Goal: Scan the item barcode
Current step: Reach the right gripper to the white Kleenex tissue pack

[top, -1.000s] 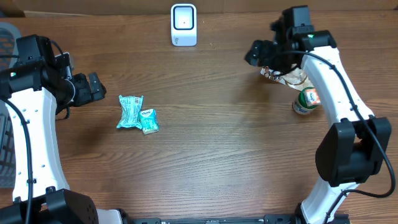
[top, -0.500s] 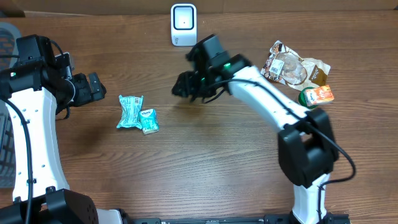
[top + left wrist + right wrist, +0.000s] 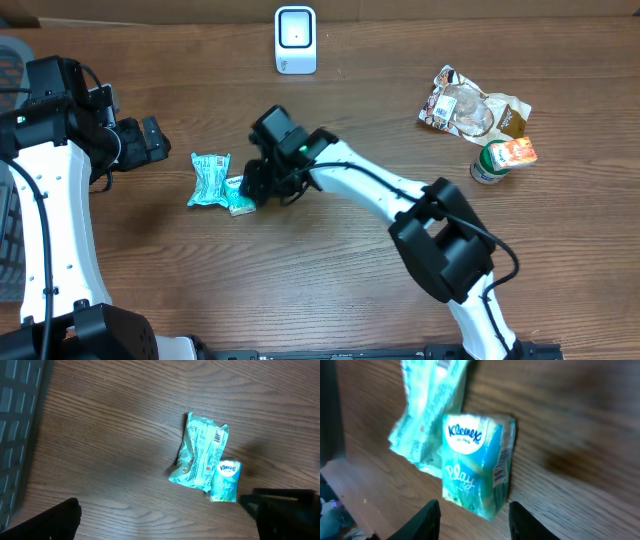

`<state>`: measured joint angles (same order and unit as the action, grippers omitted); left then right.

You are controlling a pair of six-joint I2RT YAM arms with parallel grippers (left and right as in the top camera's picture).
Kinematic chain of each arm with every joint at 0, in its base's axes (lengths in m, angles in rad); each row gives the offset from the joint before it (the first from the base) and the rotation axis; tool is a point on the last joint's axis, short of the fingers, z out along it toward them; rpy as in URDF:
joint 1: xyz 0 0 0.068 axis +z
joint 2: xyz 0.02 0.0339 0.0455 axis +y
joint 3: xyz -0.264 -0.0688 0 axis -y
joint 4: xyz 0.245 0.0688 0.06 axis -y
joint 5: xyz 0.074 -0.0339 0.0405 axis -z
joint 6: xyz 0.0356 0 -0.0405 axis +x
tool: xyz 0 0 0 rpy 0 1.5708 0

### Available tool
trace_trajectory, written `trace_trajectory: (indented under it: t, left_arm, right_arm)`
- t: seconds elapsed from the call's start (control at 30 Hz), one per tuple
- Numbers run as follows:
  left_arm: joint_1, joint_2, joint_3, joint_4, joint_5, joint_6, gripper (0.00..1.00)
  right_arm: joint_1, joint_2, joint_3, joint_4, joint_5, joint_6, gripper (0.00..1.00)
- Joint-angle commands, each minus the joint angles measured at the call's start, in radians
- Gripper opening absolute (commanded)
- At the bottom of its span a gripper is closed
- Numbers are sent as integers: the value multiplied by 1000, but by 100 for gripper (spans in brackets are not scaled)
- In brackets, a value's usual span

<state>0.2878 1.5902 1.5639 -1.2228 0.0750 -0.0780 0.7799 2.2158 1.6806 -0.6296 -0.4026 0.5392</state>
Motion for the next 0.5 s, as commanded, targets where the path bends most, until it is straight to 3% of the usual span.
trace_trajectory:
  t: [0.0, 0.33, 0.47]
  left_arm:
    - [-7, -8, 4, 1, 3, 3, 100]
    - [-7, -8, 4, 1, 3, 3, 100]
    - [-7, -8, 4, 1, 3, 3, 100]
  right_arm:
    - [26, 47, -8, 6, 28, 41, 40]
    - [32, 57, -8, 12, 31, 68, 26]
    - [34, 59, -8, 15, 65, 89, 8]
